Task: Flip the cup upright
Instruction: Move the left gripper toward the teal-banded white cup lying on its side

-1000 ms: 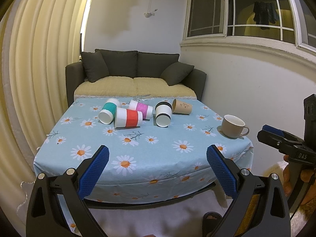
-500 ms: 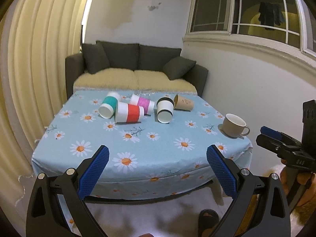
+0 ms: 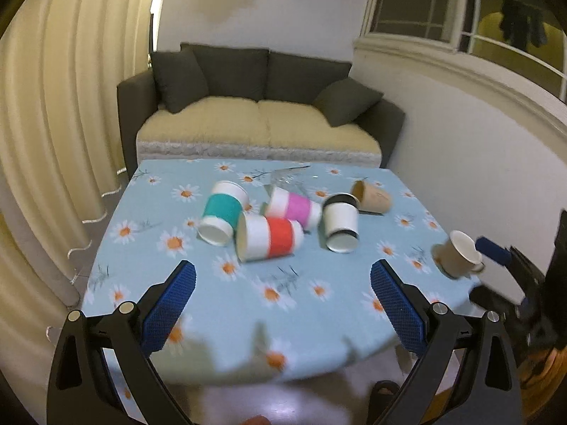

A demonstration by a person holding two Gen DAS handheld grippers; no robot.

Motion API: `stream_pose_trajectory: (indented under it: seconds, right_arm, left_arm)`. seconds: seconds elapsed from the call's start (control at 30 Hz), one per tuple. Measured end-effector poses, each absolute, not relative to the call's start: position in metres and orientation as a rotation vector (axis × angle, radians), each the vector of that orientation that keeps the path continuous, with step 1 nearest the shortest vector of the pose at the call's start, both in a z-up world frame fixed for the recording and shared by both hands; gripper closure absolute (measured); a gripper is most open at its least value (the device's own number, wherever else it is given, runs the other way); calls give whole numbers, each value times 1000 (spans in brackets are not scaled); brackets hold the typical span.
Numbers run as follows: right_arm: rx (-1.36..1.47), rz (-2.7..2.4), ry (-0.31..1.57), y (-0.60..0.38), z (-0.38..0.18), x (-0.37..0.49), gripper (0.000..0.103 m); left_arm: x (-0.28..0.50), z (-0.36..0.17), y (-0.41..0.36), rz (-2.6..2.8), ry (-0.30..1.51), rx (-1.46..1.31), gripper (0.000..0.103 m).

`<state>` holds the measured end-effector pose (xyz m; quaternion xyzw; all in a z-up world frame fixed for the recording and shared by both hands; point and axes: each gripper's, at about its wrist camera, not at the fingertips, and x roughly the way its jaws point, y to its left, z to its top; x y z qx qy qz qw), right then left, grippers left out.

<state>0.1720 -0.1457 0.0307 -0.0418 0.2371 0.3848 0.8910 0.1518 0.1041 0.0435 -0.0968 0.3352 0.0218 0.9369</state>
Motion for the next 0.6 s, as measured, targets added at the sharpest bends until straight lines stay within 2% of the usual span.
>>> stream_pose_trajectory:
  seconds: [0.27,0.6]
  right_arm:
    - [-52,843,506,-107,26,224,5]
    - [15,878,636,-96,-17,267,5]
  left_arm:
    - [262,29,140,5,859,-130,7]
    - [354,-27,161,-31,1102,-69,7]
